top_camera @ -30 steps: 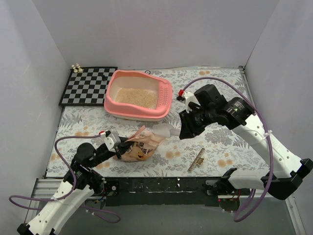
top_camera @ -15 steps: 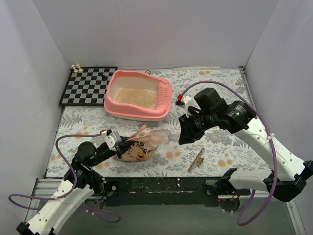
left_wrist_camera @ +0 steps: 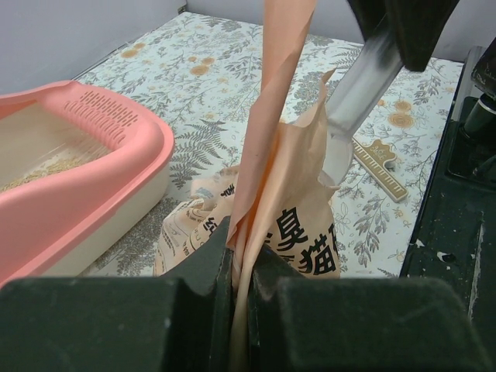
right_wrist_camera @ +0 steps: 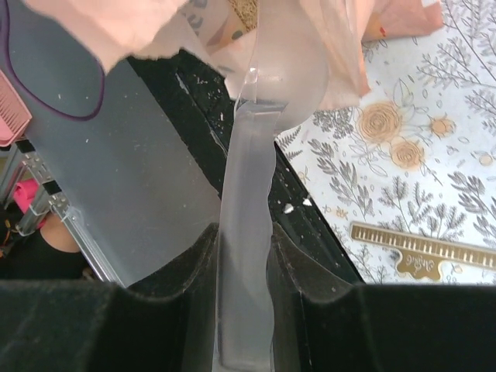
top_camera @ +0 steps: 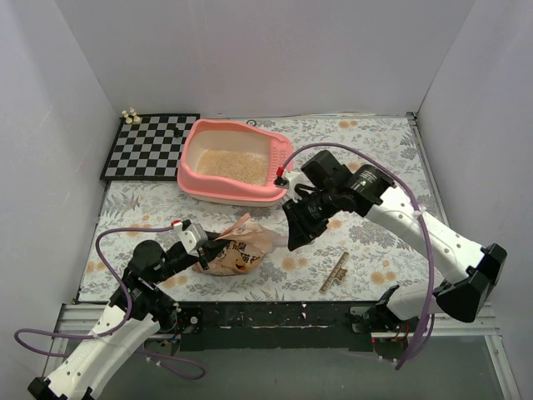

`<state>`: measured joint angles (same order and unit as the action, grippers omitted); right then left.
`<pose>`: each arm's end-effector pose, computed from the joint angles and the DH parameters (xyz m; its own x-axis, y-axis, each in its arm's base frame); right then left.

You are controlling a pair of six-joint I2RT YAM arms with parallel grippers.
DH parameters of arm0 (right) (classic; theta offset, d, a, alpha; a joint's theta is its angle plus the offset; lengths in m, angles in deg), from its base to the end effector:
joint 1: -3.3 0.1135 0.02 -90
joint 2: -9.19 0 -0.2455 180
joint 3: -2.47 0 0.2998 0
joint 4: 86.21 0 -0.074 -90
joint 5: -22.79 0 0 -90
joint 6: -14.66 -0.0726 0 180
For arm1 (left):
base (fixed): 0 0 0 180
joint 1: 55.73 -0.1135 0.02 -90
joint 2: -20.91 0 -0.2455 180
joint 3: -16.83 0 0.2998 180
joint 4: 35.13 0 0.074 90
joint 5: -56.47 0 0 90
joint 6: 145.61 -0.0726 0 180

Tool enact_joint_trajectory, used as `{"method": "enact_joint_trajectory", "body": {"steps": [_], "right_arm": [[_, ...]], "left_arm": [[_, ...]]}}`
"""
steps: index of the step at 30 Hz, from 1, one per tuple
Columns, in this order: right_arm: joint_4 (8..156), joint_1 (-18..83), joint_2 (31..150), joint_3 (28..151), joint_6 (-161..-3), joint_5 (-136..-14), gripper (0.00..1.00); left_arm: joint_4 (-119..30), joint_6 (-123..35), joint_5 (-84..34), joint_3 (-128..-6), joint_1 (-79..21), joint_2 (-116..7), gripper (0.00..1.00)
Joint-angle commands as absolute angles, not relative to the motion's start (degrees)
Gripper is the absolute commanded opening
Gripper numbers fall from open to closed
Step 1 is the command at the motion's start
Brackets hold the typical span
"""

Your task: Fill the litter box with clean litter

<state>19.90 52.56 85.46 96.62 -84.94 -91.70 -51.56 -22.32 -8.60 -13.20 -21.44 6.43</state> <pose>0.1895 0.2662 0.3279 -0.6738 -0.5497 -0.4939 -0.7387 0.5172 0.4321 0.1570 -0.1441 0.2531 -0.4821 -0.2737 -0.8323 0.7112 0.4325 -0.5542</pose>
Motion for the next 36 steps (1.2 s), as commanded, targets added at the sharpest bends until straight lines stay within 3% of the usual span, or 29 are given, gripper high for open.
{"method": "enact_joint_trajectory", "body": {"steps": [1,12,26,36], "right_arm": [[23.88,53.14,89.86,96.36,-83.86,-99.19,0.01],[31.26,52.61,100.77,99.97,-88.25,-100.35,0.01],[46.21,48.83,94.45,89.87,-102.14,-89.28,0.06],[56.14,48.74,89.35,79.50,-110.23,-84.53,0.17]], "left_arm": [[-43.87,-21.60,-6.02,-14.06,-21.36,7.64,0.00],[-43.16,-19.84,-5.50,-13.09,-21.27,9.75,0.00],[-42.19,-18.88,-5.32,-12.47,-21.27,11.42,0.00],[-42.46,-18.35,-5.41,-12.47,-21.27,11.07,0.00]]}}
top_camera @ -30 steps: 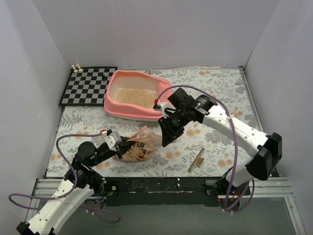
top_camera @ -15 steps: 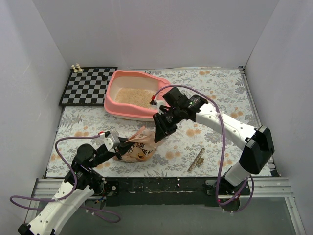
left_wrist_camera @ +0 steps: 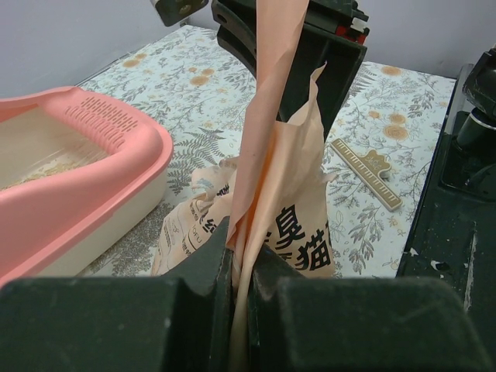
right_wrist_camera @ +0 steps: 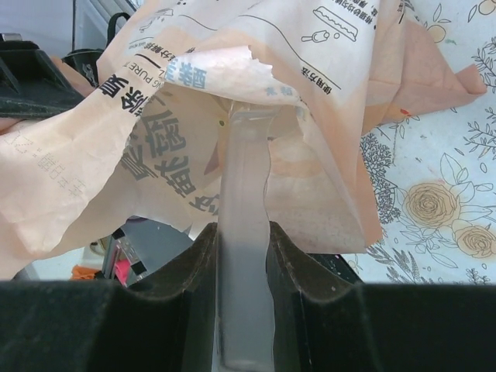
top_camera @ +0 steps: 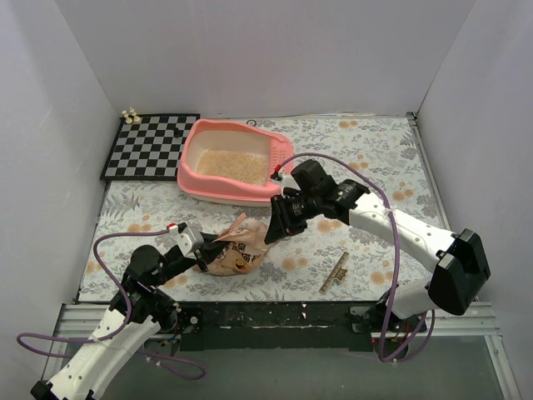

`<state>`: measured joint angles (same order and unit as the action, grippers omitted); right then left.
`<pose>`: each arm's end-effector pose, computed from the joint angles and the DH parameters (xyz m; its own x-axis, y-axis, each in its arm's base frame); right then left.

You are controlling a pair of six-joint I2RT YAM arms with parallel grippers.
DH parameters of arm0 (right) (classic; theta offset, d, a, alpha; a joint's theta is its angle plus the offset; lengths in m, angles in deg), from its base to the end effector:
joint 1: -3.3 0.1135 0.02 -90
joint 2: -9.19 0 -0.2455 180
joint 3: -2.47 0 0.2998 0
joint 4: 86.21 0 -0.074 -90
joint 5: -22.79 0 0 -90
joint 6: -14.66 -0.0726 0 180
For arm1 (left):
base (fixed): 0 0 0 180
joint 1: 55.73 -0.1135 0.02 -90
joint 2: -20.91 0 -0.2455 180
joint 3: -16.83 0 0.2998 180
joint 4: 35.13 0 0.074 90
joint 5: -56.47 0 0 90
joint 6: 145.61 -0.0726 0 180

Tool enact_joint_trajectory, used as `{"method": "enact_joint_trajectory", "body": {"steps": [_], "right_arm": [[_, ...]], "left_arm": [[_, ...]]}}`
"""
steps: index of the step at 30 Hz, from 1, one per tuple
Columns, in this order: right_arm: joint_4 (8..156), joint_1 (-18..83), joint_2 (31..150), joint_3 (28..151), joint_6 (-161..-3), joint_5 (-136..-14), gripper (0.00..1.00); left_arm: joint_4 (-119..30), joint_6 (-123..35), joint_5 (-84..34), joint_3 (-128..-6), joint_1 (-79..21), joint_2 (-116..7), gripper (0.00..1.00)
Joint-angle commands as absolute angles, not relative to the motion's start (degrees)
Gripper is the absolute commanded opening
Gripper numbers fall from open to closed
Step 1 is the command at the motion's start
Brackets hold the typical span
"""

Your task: Fill the litter box with clean litter

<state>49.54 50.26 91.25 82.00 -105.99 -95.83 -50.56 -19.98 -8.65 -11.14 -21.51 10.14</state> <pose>0.2339 0.3014 0.2430 -0.8691 -0.2750 -0.4112 -0.4910 0.5807 0.6494 0.1523 -0.1405 0.2523 -0.4790 -0.3133 -0.8200 0.7122 0.4074 -0.5717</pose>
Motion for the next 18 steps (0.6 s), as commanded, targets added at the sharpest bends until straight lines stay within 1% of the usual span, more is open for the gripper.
{"method": "enact_joint_trajectory", "body": {"steps": [1,13,18], "right_arm": [[56.49,48.74,89.00,78.97,-110.93,-83.83,0.19],[68.00,48.92,82.67,68.16,-121.74,-79.16,0.22],[71.08,49.79,81.18,66.13,-125.17,-76.71,0.25]], "left_arm": [[-42.37,-18.26,-5.32,-12.56,-21.27,11.07,0.00],[-42.37,-18.17,-5.85,-12.65,-21.27,10.45,0.00],[-42.46,-18.26,-6.37,-12.65,-21.27,10.36,0.00]]}}
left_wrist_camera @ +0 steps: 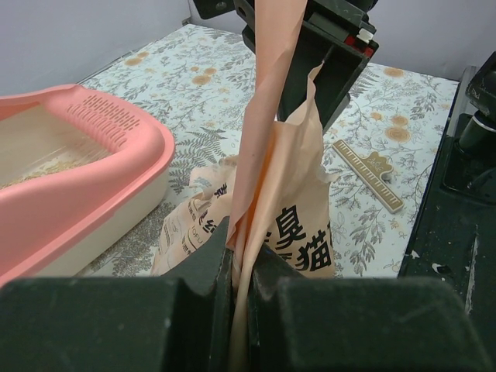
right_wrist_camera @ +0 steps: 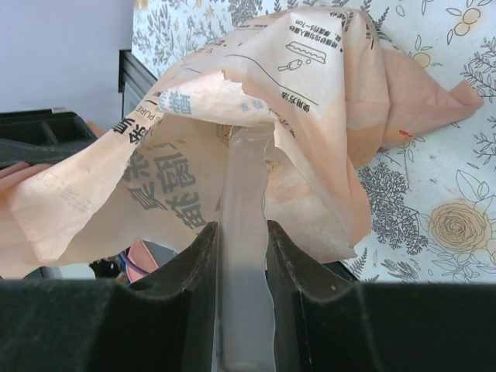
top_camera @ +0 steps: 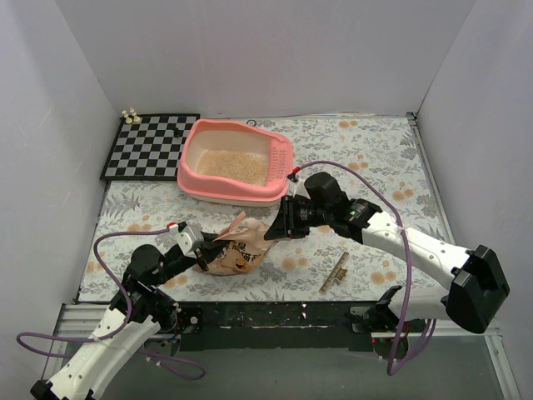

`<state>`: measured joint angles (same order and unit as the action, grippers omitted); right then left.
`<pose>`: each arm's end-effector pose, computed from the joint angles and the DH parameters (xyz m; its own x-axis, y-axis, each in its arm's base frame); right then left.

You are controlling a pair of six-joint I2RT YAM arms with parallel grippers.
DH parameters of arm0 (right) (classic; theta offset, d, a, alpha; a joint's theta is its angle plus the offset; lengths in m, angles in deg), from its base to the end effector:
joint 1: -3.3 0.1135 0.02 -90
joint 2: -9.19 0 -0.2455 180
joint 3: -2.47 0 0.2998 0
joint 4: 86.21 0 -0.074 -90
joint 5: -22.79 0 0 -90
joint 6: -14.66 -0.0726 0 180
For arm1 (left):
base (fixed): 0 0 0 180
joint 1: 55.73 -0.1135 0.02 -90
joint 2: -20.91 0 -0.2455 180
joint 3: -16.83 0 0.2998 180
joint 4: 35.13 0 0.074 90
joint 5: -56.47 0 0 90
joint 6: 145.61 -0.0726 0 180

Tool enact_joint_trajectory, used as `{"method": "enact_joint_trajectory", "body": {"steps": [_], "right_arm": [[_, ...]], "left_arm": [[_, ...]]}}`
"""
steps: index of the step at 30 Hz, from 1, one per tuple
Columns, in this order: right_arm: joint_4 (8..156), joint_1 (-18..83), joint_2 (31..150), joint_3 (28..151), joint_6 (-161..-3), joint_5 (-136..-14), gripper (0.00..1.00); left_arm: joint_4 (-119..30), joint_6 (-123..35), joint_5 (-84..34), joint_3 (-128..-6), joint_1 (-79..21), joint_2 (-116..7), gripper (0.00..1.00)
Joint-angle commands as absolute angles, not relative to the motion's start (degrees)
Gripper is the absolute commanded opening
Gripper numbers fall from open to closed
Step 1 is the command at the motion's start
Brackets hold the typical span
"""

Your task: Fill the litter box with clean litter

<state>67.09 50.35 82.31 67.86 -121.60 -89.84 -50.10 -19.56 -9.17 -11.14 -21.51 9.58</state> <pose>0.2263 0.2841 0.2284 -0.9107 0.0004 -0.4131 -0.3383 0.5732 0.7463 0.1540 -0.1410 0.2517 -0.4826 -0.3201 -0.8152 0.7040 0.4119 -0.5785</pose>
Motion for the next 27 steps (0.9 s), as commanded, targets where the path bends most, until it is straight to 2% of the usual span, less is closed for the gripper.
{"method": "enact_joint_trajectory", "body": {"steps": [1,15,18,22,27], "right_arm": [[71.61,50.06,81.17,65.87,-125.87,-76.44,0.25],[76.18,54.01,80.82,64.11,-131.50,-71.08,0.25],[75.66,54.28,81.00,65.07,-131.15,-70.90,0.02],[68.83,53.93,82.31,70.86,-124.85,-71.16,0.01],[57.31,50.68,86.00,80.88,-114.12,-80.28,0.01]], "left_arm": [[-42.46,-18.26,-6.29,-12.65,-21.27,10.45,0.00],[-42.63,-18.44,-8.04,-12.65,-21.27,10.71,0.00],[-42.72,-18.52,-9.01,-12.65,-21.27,10.98,0.00],[-42.72,-18.52,-9.27,-12.65,-21.27,11.24,0.00],[-42.63,-18.44,-8.57,-12.65,-21.27,11.33,0.00]]}}
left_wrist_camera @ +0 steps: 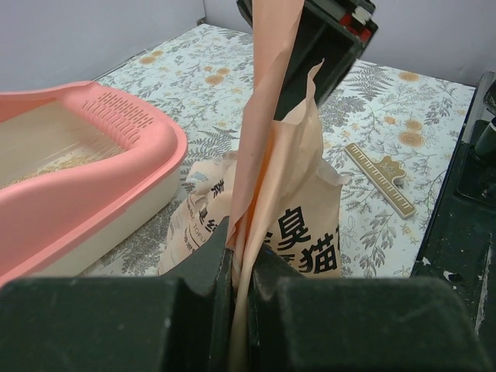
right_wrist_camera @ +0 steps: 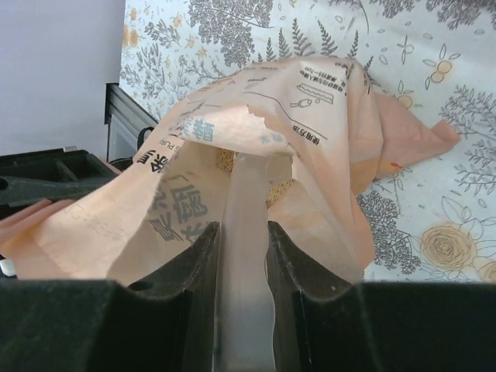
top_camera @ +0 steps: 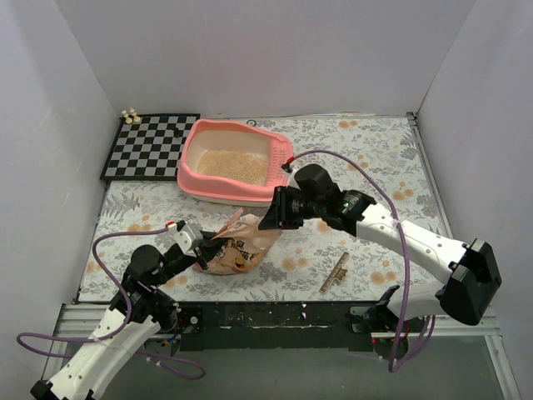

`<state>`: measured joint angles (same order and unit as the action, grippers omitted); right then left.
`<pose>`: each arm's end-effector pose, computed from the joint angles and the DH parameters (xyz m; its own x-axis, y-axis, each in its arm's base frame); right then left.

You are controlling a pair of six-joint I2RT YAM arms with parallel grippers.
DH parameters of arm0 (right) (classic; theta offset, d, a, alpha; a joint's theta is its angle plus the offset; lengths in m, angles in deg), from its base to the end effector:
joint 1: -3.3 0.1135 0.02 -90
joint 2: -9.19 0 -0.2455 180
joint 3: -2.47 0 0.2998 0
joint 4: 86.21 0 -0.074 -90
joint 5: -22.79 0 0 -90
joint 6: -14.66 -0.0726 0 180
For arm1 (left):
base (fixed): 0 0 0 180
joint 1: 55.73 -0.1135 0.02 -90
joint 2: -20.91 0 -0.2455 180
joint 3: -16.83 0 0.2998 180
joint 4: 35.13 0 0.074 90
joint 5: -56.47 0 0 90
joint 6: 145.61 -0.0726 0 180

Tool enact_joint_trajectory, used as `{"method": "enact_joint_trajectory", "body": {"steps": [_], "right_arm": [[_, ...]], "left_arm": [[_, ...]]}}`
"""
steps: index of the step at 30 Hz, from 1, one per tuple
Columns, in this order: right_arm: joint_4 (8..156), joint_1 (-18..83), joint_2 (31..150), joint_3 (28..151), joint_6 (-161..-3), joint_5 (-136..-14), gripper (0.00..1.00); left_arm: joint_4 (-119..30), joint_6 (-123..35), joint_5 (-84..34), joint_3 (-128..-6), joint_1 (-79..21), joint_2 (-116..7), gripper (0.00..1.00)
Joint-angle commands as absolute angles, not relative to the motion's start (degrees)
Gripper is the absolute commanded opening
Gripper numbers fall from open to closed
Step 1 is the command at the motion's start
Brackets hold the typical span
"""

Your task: Fill the litter box with clean litter

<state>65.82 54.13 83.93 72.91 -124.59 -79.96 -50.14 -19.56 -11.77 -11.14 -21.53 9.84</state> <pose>0.2256 0.3022 0.2506 -0.8823 0.0869 -0.4627 -0.3151 0.6213 0.7175 0.1563 -0.1388 0.2525 -0.4655 -0.3445 -0.8153 0.6859 0.4418 -0.5783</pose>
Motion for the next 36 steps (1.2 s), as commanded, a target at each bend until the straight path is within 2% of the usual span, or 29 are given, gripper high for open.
{"method": "enact_joint_trajectory", "body": {"steps": [1,8,14,23,33,36], "right_arm": [[55.90,50.07,86.70,82.38,-112.36,-82.22,0.01],[44.12,48.39,94.61,92.66,-100.75,-92.69,0.01],[46.99,48.39,101.38,90.75,-99.33,-101.55,0.01],[67.19,49.09,103.24,78.89,-107.58,-110.18,0.01],[106.29,50.76,101.56,64.03,-129.11,-114.05,0.01],[111.67,51.46,101.48,62.97,-132.19,-113.96,0.01]], "left_arm": [[-42.55,-18.44,-8.40,-12.56,-21.27,11.33,0.00],[-42.19,-18.26,-7.17,-12.47,-21.27,11.15,0.00],[-42.11,-18.26,-6.81,-12.30,-21.27,11.68,0.00],[-41.93,-18.35,-6.55,-12.03,-21.27,11.59,0.00],[-42.81,-19.58,-6.81,-11.95,-21.27,11.51,0.00],[-43.07,-19.49,-6.81,-12.21,-21.27,10.80,0.00]]}}
